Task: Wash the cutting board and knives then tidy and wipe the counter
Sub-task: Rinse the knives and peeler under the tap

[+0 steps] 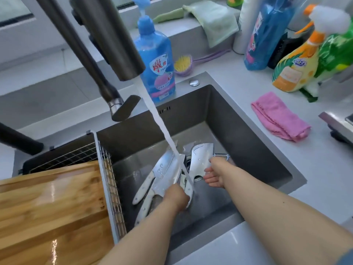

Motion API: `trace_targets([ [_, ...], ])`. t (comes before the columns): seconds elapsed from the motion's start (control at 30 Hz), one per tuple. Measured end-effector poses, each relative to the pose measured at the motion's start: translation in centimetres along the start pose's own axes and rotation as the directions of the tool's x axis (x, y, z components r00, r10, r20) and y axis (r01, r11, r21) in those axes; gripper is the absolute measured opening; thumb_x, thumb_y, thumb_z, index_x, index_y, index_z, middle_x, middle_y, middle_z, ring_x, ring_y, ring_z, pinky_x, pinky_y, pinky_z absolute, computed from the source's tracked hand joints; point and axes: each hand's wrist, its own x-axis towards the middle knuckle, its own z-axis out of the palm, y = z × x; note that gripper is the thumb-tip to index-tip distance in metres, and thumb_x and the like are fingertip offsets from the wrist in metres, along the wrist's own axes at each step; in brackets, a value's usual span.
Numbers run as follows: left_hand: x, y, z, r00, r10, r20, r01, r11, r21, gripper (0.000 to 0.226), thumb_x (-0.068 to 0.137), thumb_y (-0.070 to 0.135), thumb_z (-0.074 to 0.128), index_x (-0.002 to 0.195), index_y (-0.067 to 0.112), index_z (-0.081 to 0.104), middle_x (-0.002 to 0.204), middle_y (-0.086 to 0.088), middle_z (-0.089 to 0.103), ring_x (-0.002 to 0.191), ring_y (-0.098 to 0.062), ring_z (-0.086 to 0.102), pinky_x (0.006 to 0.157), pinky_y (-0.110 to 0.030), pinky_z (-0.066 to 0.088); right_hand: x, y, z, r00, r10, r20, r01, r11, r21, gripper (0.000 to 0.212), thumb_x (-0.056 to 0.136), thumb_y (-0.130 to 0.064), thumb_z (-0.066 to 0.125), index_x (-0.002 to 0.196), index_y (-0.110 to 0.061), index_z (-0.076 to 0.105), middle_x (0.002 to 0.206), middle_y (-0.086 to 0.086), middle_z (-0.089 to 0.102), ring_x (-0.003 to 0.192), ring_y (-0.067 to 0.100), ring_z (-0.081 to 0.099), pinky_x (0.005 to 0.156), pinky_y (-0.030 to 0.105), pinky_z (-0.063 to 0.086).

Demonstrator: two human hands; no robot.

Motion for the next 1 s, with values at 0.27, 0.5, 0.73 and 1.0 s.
trace_targets([
  [0.27,2.3,1.4,2.9,0.993,0.047,-0.109,-0.032,0.99,0.136,0.027,0.089,0.02,0.049,0.109,0.009,0.063,0.114,-0.01,0.064,0.106,-0.028,0.06,0.081,-0.029,0.048,2.0,-0.2,-0.9,0.996,-0.09,0.019,0.087,0.986,0.145,0.035,0.101,-0.029,0.038,0.081,-0.005,0.055,0.079,0.016,0.06,0.069,0.025,0.057,0.067,0.032,0.048],
  [0.5,2.5,2.1,2.7,0.988,0.02,-0.155,0.0,0.992,0.127,0.022,0.076,0.022,0.055,0.094,0.012,0.063,0.098,-0.007,0.068,0.095,-0.027,0.064,0.079,-0.029,0.053,1.6,-0.5,-1.1,0.986,-0.164,0.008,0.159,0.967,0.201,0.034,0.101,-0.026,0.038,0.081,-0.005,0.056,0.081,0.016,0.062,0.073,0.026,0.06,0.067,0.031,0.048],
  [0.73,0.0,0.9,0.0,0.991,-0.041,-0.128,0.042,0.999,0.004,0.03,0.068,0.037,0.064,0.083,0.013,0.055,0.073,-0.001,0.057,0.074,-0.024,0.058,0.06,-0.025,0.042,-2.3,-1.8,-0.7,0.95,-0.308,-0.045,0.31,0.928,0.208,0.031,0.101,-0.02,0.039,0.075,-0.01,0.051,0.069,0.011,0.055,0.06,0.02,0.052,0.056,0.024,0.039],
  [1.0,-3.5,-1.5,-2.7,0.982,-0.012,-0.188,-0.01,0.994,-0.113,0.046,0.064,0.042,0.054,0.102,0.016,0.06,0.088,-0.003,0.066,0.082,-0.023,0.063,0.072,-0.029,0.052,-18.6,-9.8,1.6,0.372,-0.918,0.137,0.912,0.389,0.132,0.036,0.102,-0.042,0.033,0.102,-0.017,0.059,0.1,0.007,0.068,0.095,0.017,0.065,0.081,0.025,0.051],
])
